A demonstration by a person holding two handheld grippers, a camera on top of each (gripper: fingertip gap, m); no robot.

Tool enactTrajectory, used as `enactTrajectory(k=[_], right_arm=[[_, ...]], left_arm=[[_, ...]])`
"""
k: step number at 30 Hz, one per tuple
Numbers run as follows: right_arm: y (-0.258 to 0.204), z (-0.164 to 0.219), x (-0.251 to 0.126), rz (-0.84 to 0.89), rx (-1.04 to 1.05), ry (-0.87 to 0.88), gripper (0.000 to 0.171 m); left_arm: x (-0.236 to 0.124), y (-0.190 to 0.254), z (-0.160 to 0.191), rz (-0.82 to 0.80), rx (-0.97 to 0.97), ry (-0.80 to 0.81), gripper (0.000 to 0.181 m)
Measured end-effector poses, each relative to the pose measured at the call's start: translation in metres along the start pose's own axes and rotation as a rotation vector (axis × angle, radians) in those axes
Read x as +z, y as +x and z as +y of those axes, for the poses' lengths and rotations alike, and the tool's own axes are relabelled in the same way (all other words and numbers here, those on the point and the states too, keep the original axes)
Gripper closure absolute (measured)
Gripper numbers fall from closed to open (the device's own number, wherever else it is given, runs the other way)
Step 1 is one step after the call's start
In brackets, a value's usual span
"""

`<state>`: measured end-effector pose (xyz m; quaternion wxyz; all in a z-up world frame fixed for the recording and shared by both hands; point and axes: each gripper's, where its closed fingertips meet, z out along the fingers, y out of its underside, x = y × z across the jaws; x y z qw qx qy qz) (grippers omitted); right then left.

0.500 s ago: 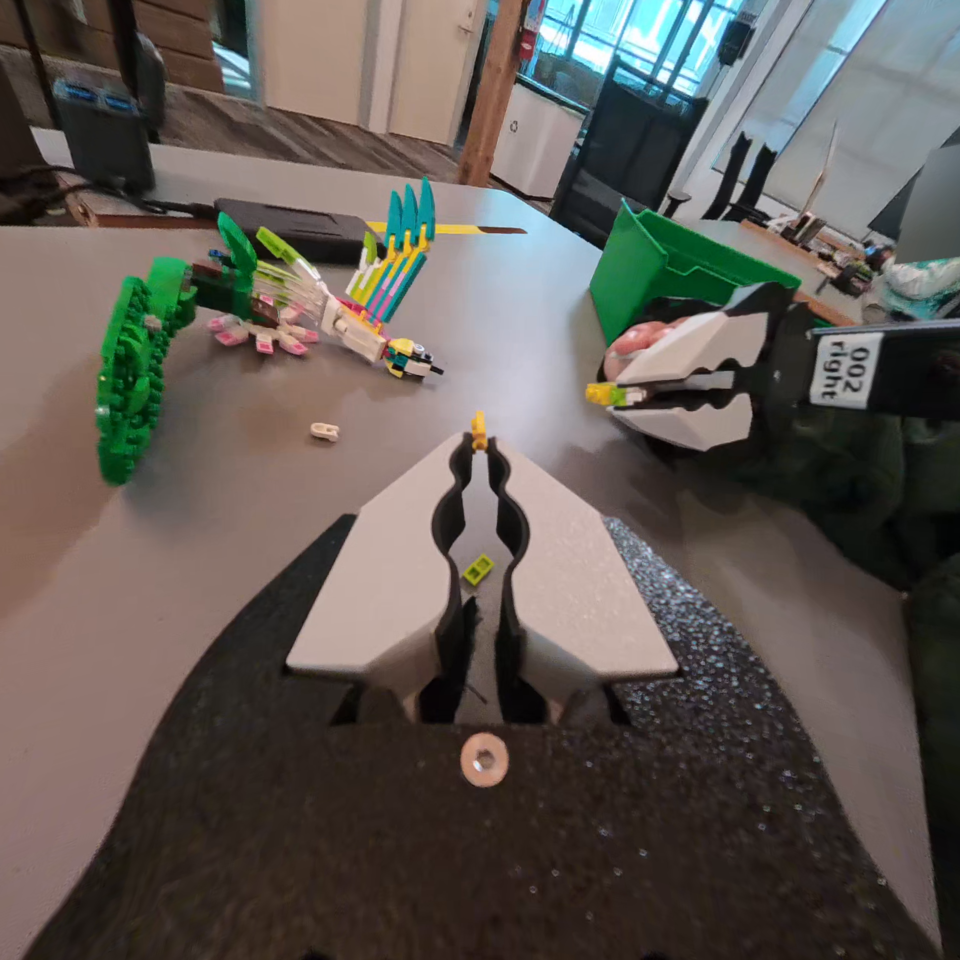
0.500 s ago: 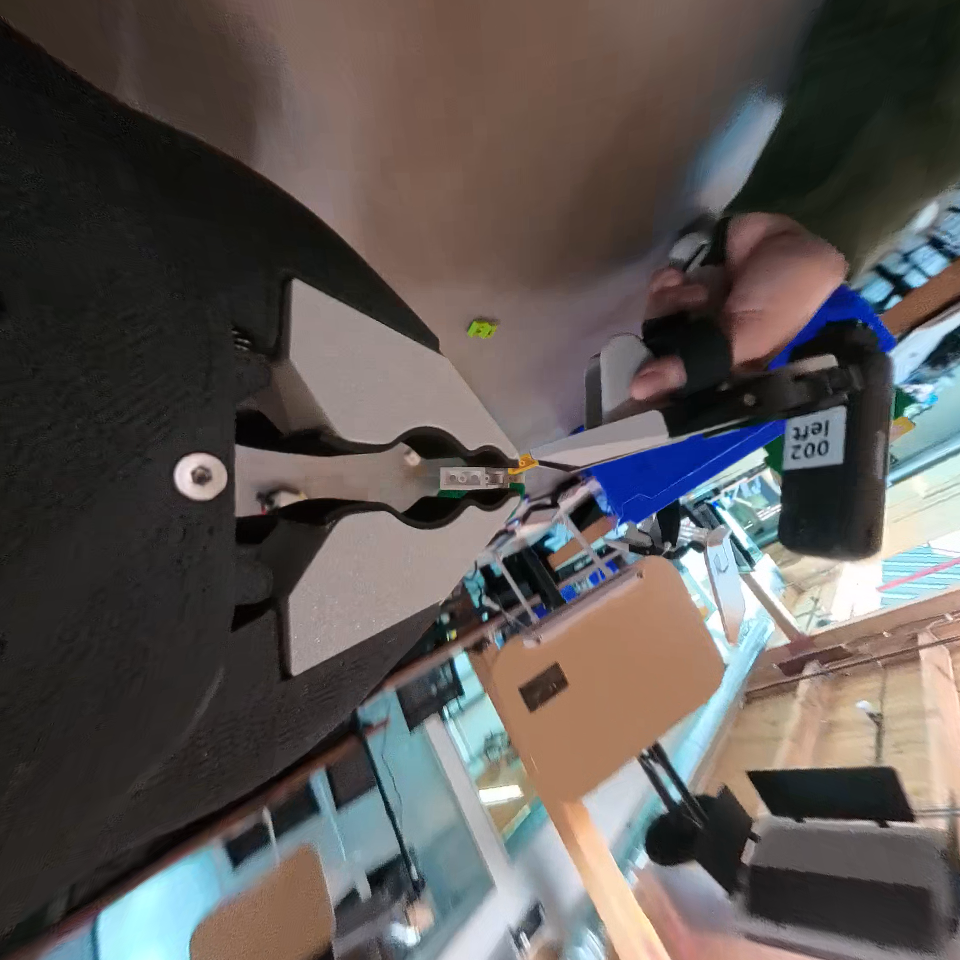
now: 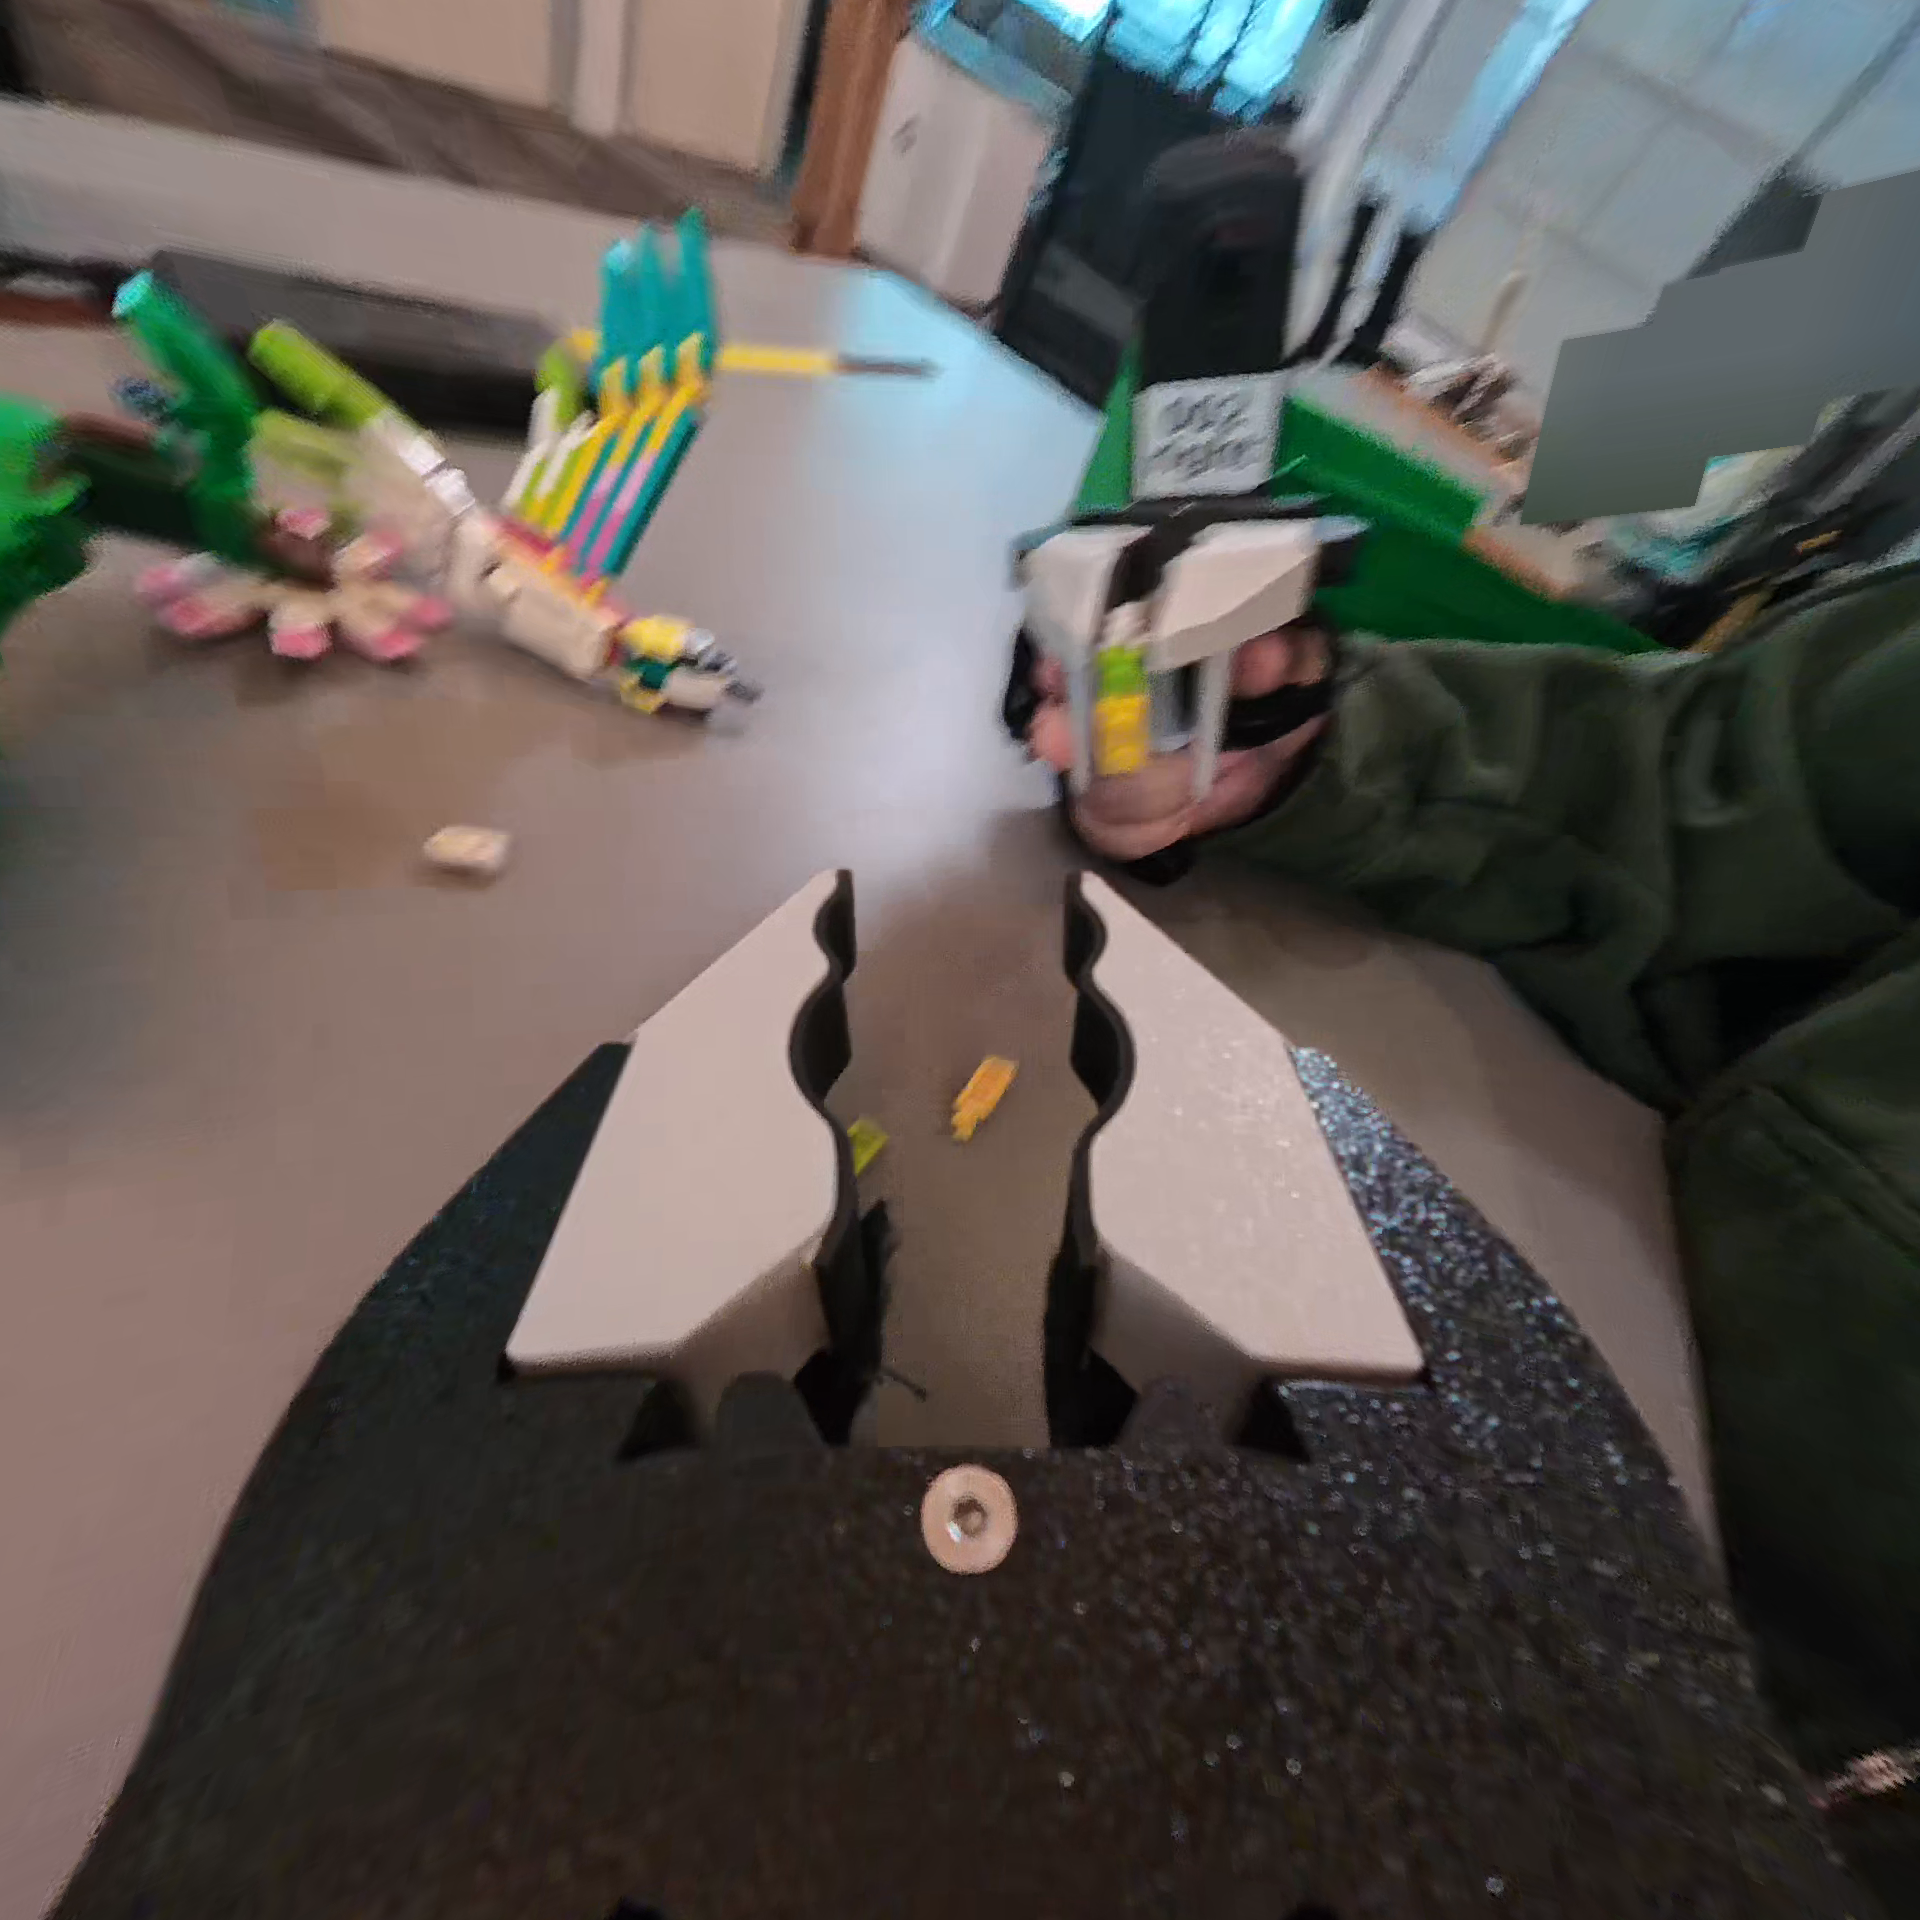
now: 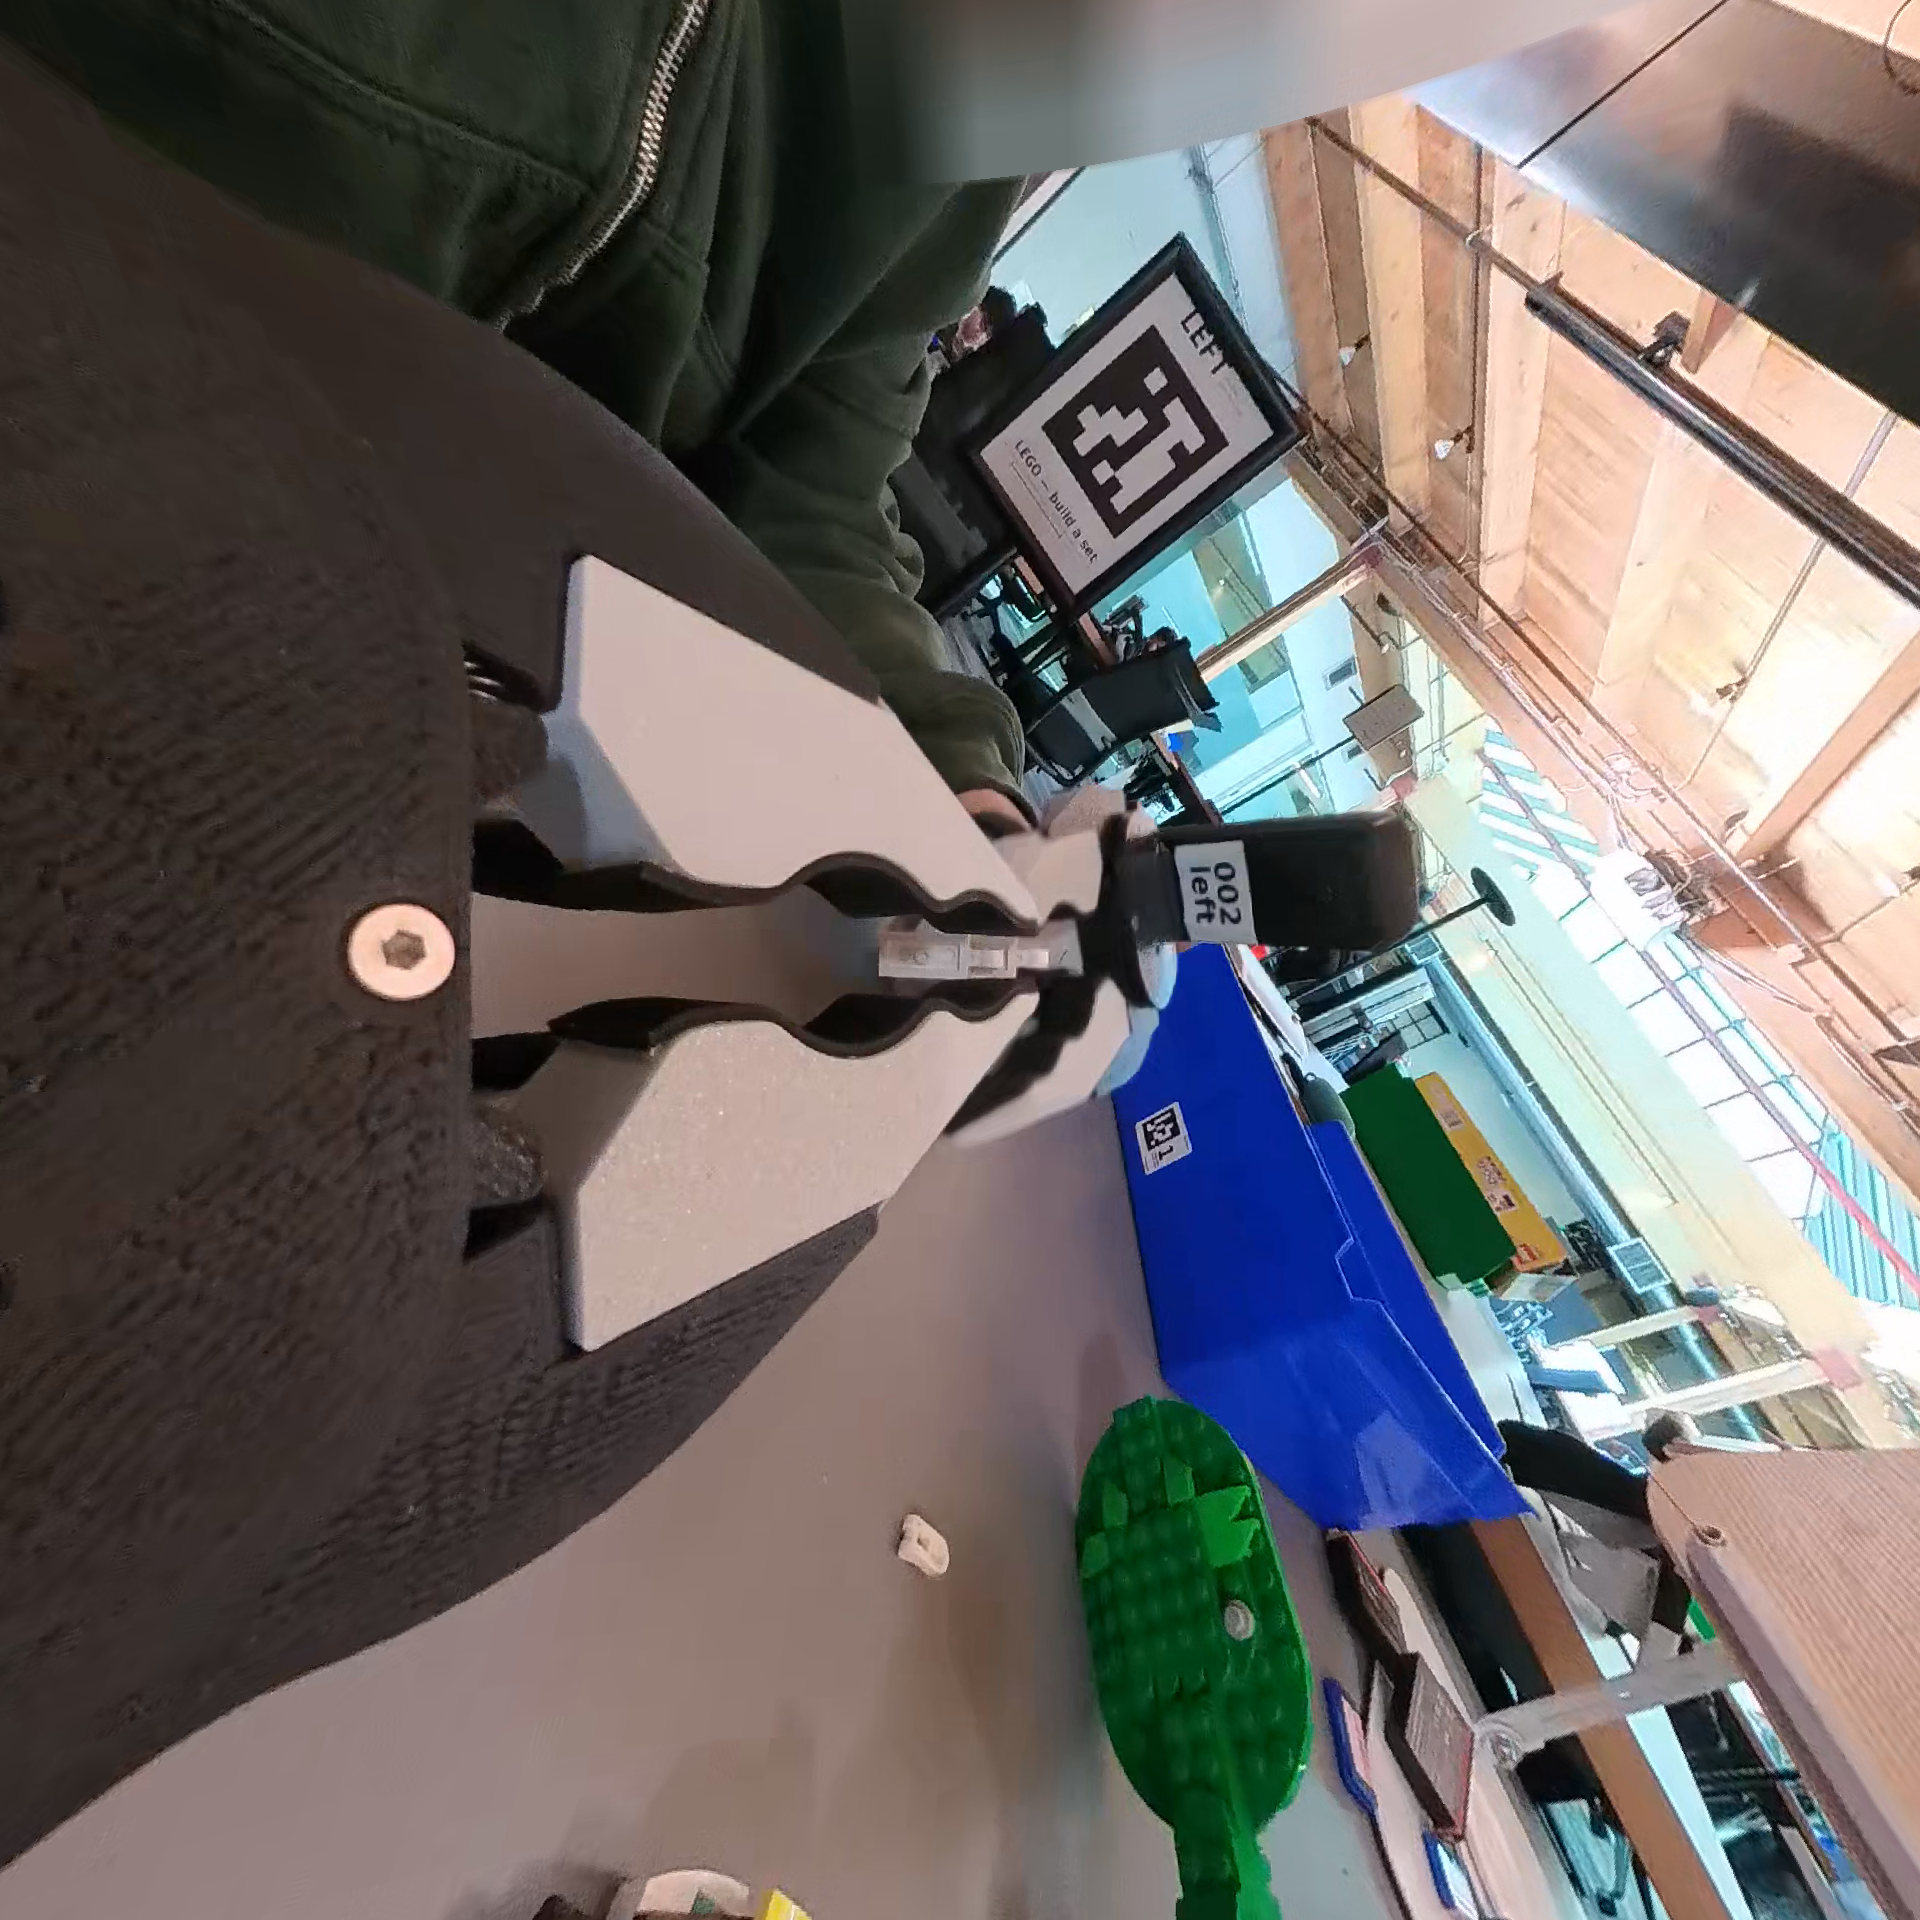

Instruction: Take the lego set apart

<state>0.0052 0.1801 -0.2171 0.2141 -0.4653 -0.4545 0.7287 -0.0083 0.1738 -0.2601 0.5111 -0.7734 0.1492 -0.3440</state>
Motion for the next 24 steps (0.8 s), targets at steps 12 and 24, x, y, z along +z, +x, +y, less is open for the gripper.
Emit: enactTrajectory(k=[12,24], right_arm=[[-0.007,0.004,0.004,-0.023,-0.027,-0.006,0.166],[-0.009,0.020,-0.002,-0.033,-0.104,-0.168,0.166]], left_arm=[[0.013,0.038,-0.019,0.224,-0.081,0.142,0.175],[0.011,0.038,-0.013,0.188,0.011,0.093,0.176]])
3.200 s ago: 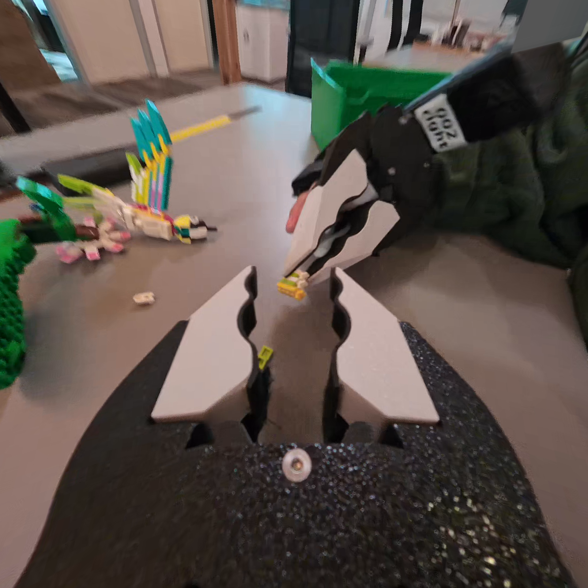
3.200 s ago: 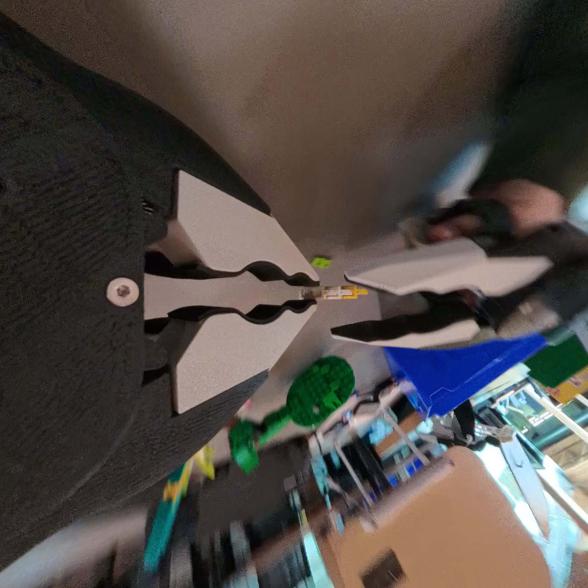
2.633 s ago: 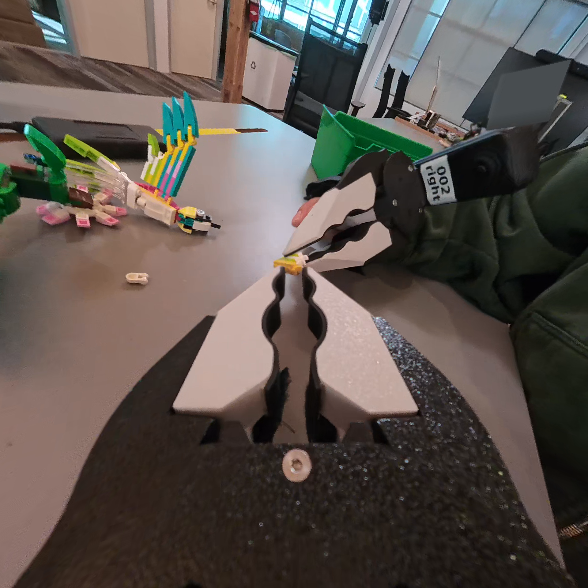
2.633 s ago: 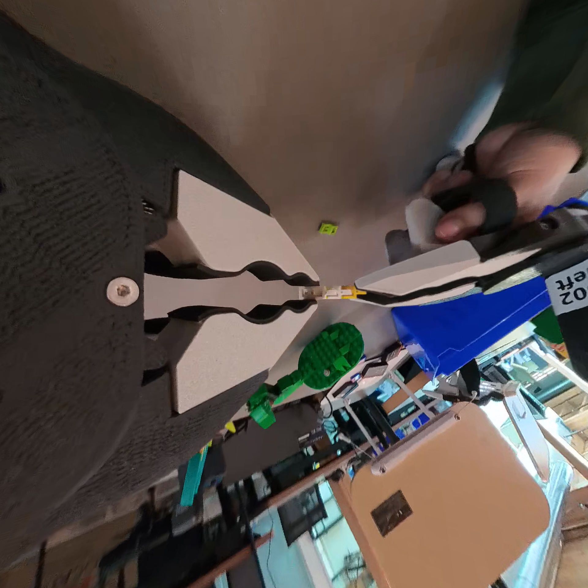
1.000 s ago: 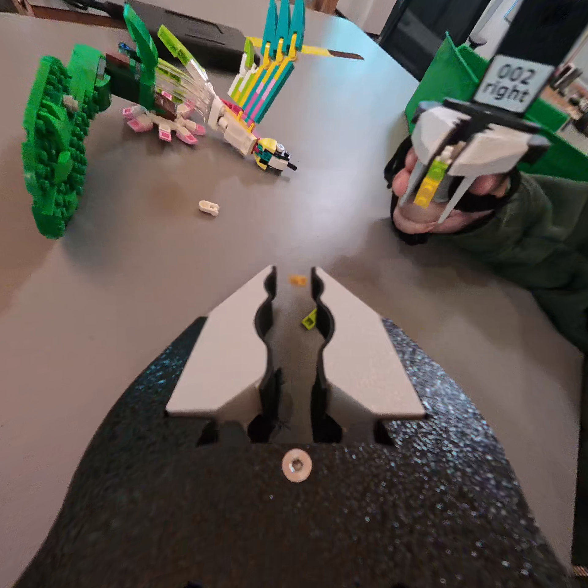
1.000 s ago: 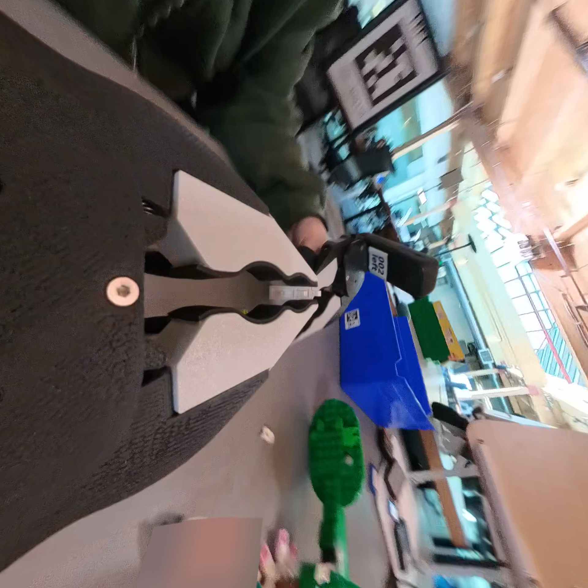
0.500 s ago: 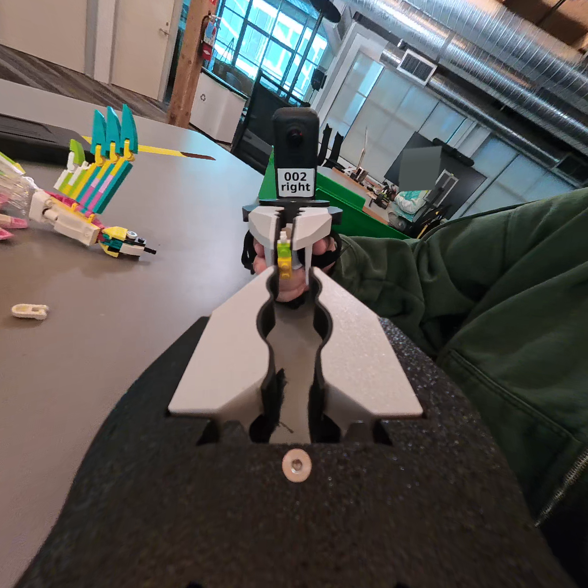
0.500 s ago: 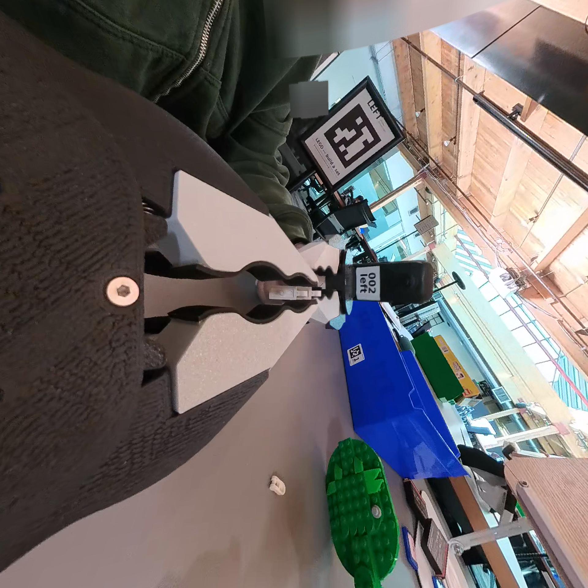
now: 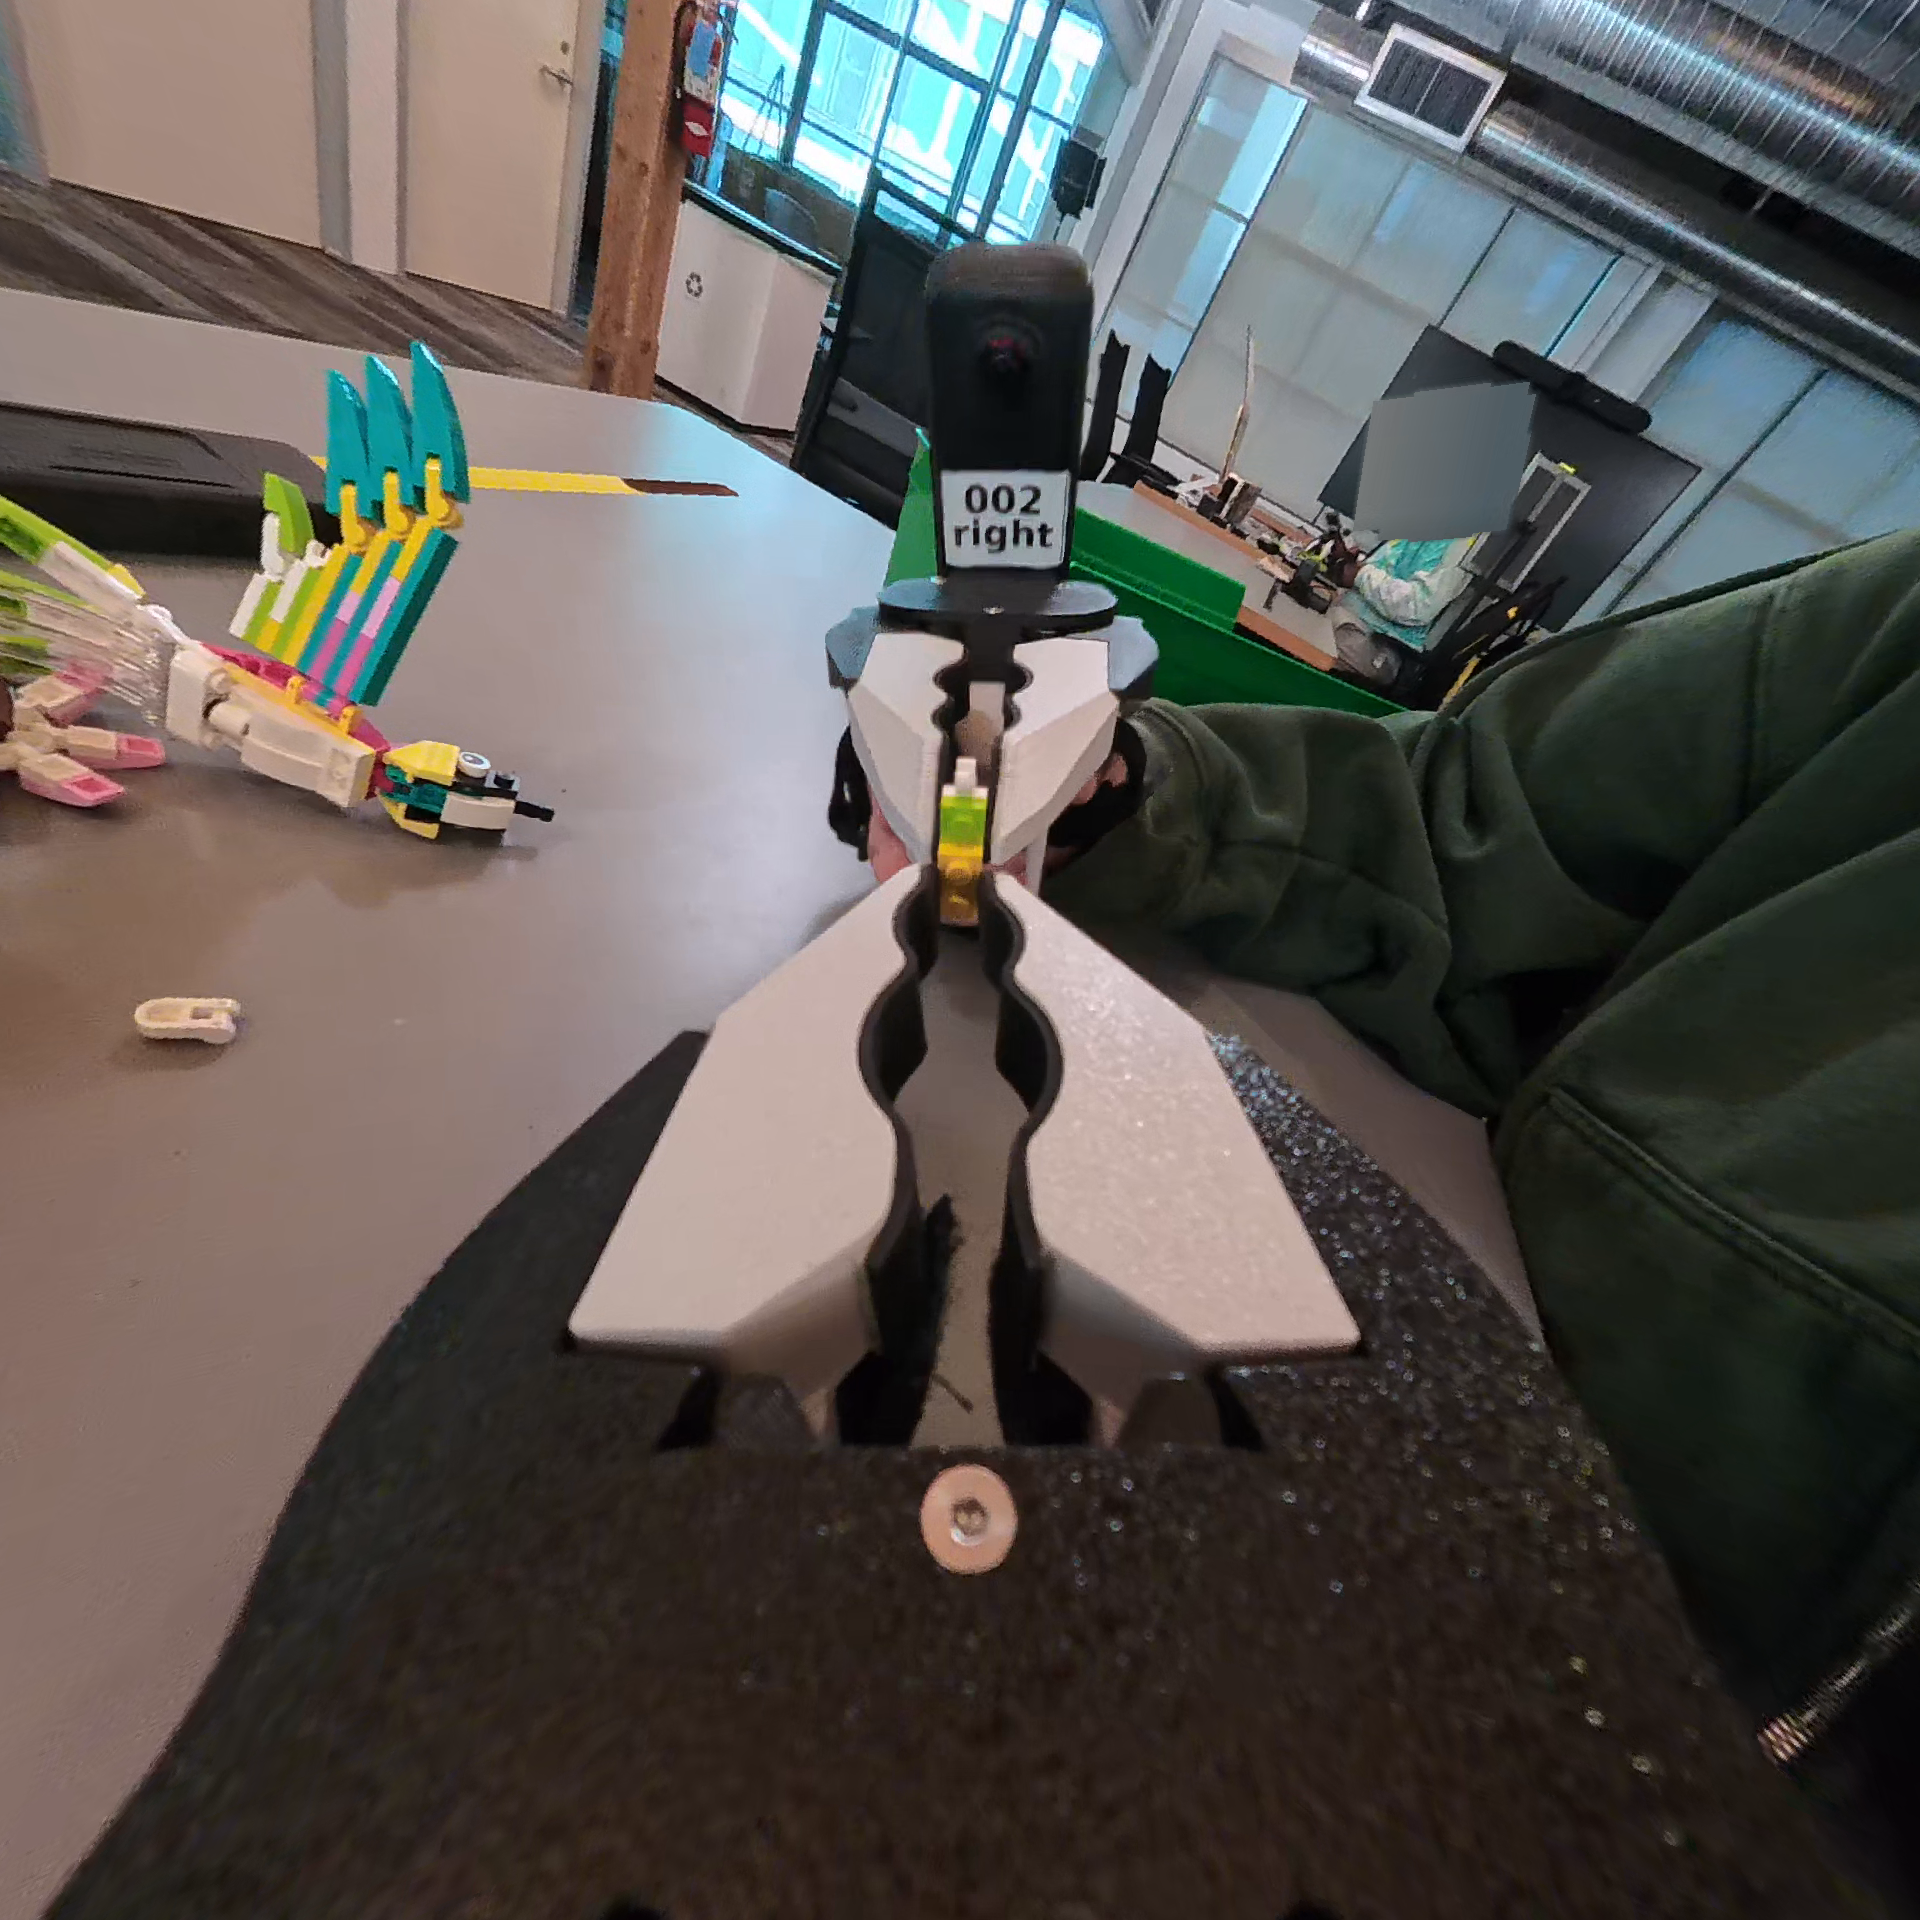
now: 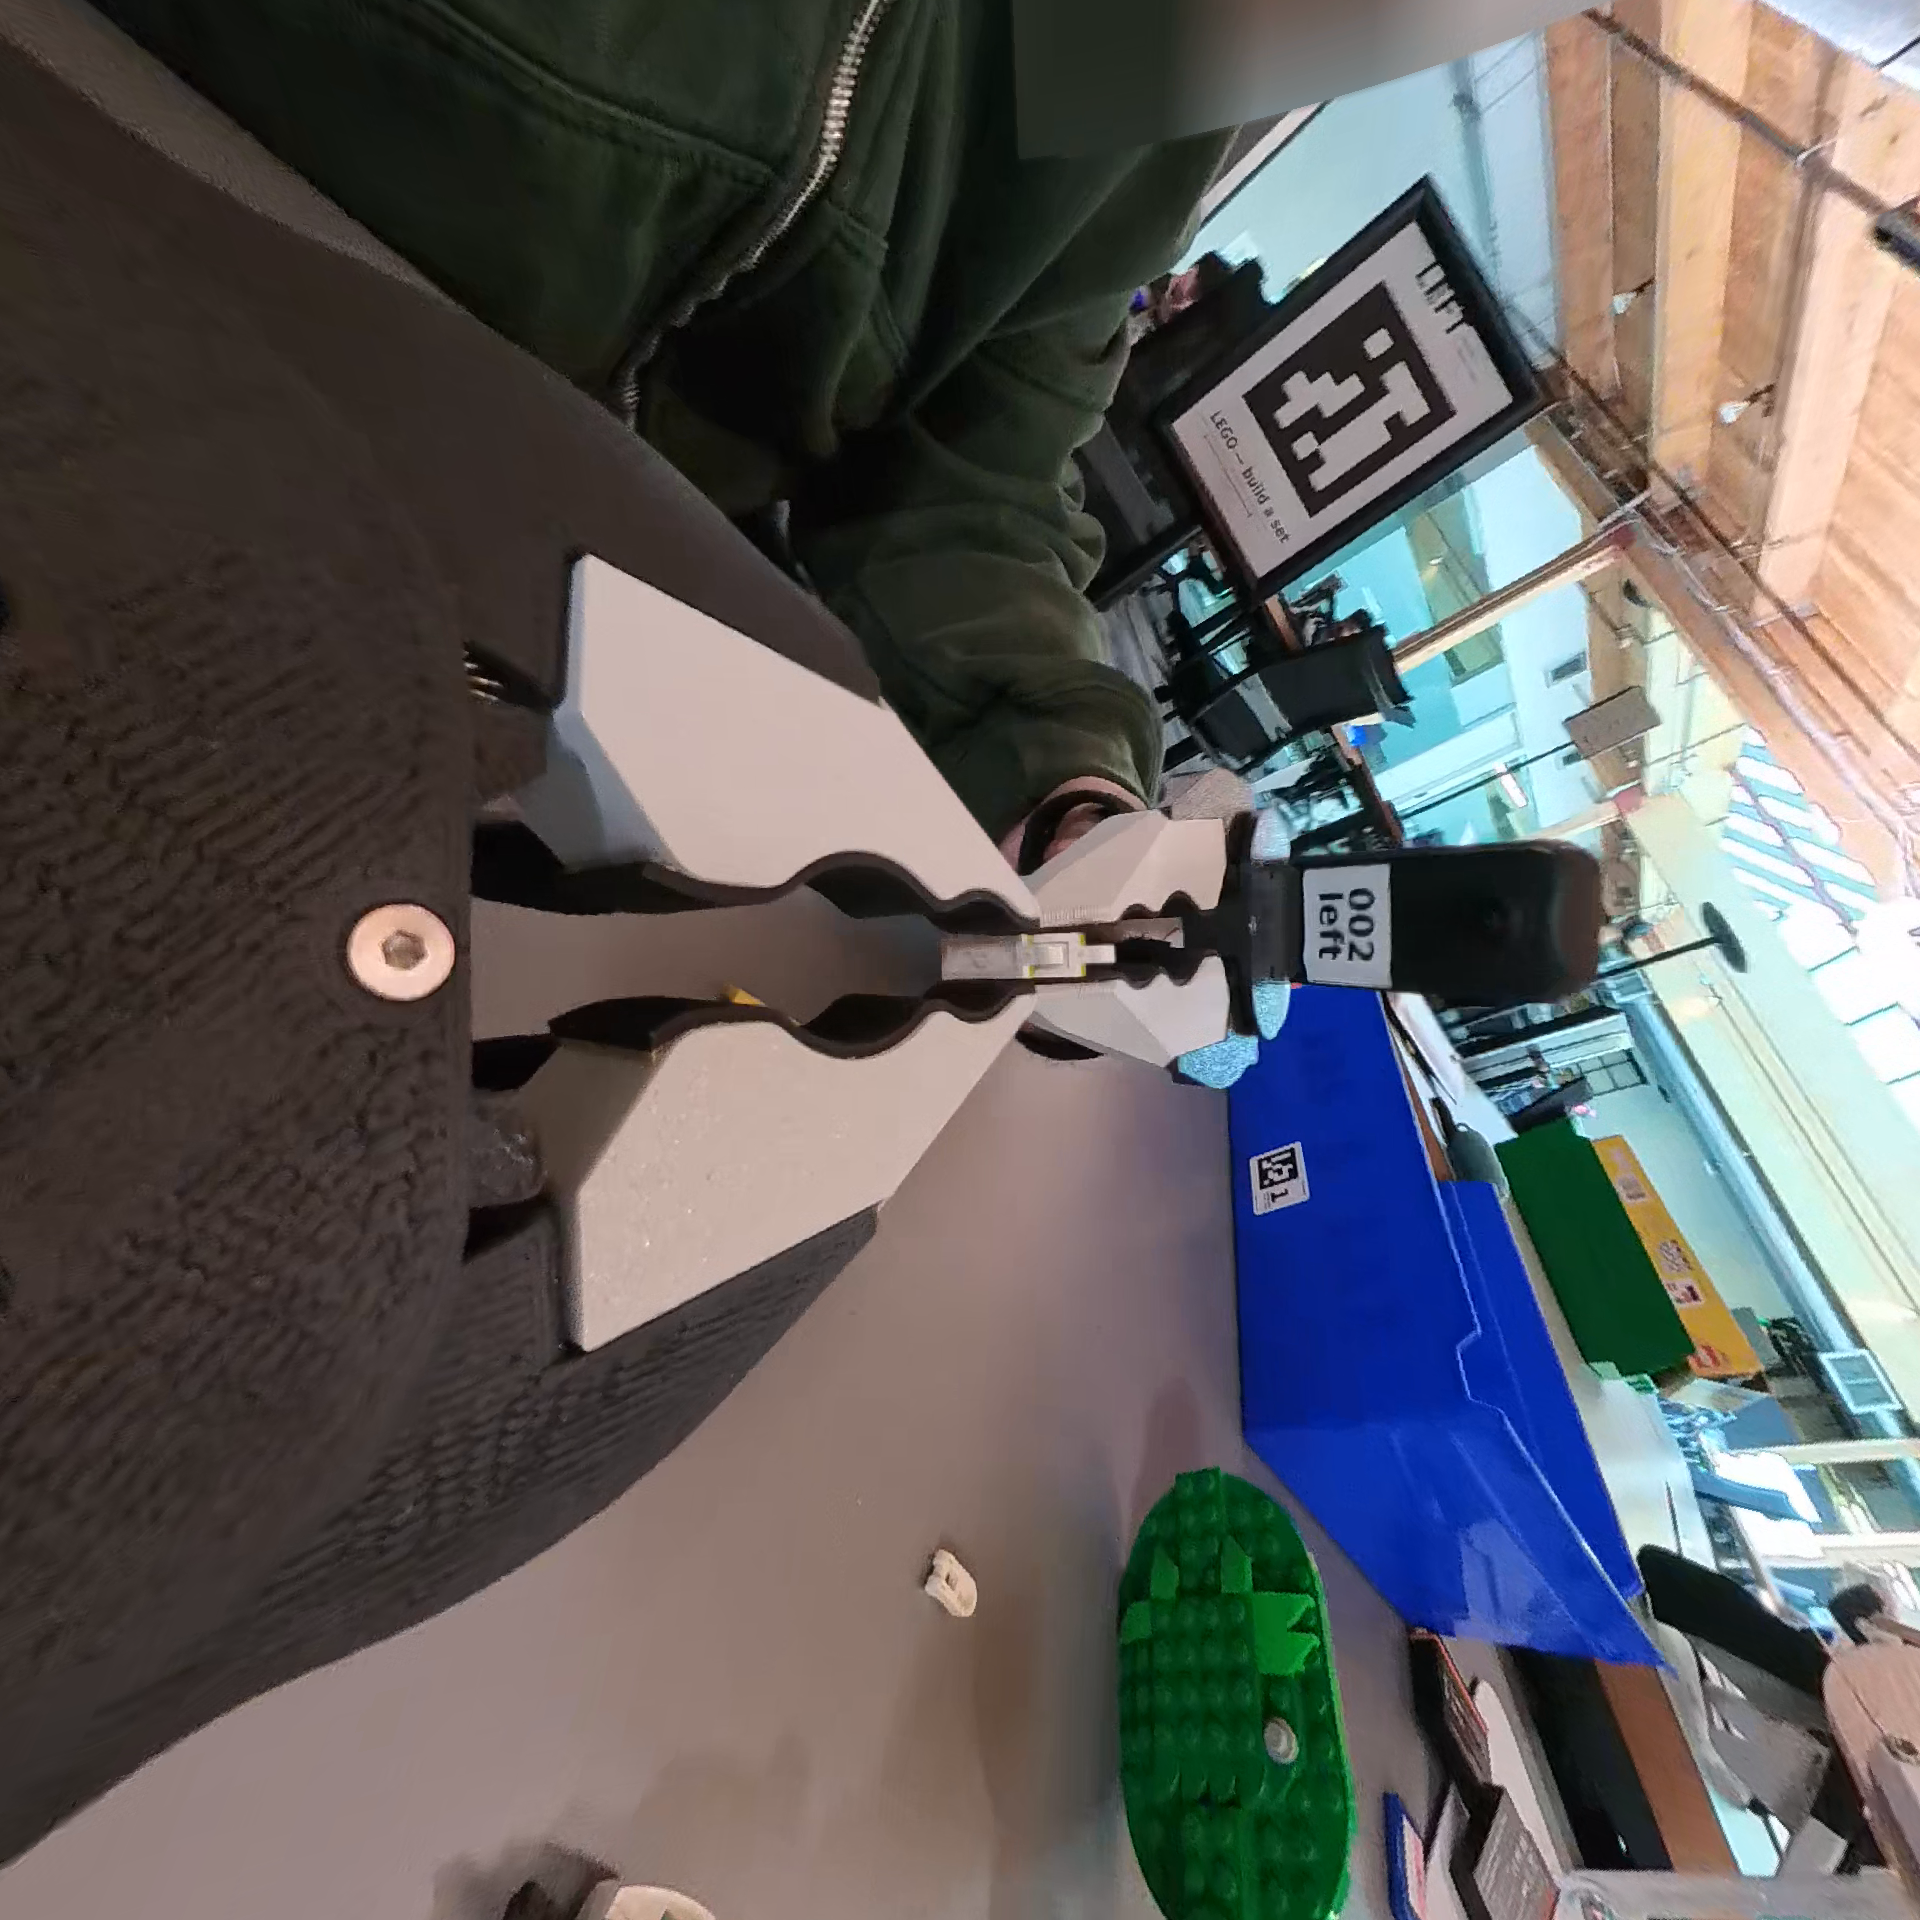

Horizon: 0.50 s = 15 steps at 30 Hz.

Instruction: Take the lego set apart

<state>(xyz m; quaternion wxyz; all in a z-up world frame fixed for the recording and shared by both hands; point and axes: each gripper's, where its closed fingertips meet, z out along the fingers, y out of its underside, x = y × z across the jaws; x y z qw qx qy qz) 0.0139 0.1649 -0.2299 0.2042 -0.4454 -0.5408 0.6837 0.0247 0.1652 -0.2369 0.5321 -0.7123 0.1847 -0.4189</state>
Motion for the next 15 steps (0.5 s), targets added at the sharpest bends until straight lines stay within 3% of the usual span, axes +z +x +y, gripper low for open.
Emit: enactTrajectory(k=[6,8,10,15], right_arm=[[-0.010,0.016,-0.001,-0.010,-0.113,-0.117,0.166],[0.000,0.008,-0.016,0.029,-0.108,-0.079,0.166],[0.014,0.000,-0.035,0.077,-0.076,-0.039,0.166],[0.014,0.005,-0.027,0.039,-0.003,-0.064,0.166]], left_arm=[[-0.002,0.008,0.016,-0.014,0.049,-0.076,0.176],[-0.023,-0.012,0.018,-0.132,0.084,-0.089,0.176],[-0.043,-0.020,0.011,-0.149,0.015,-0.013,0.176],[-0.024,-0.032,0.031,-0.260,0.079,-0.179,0.176]])
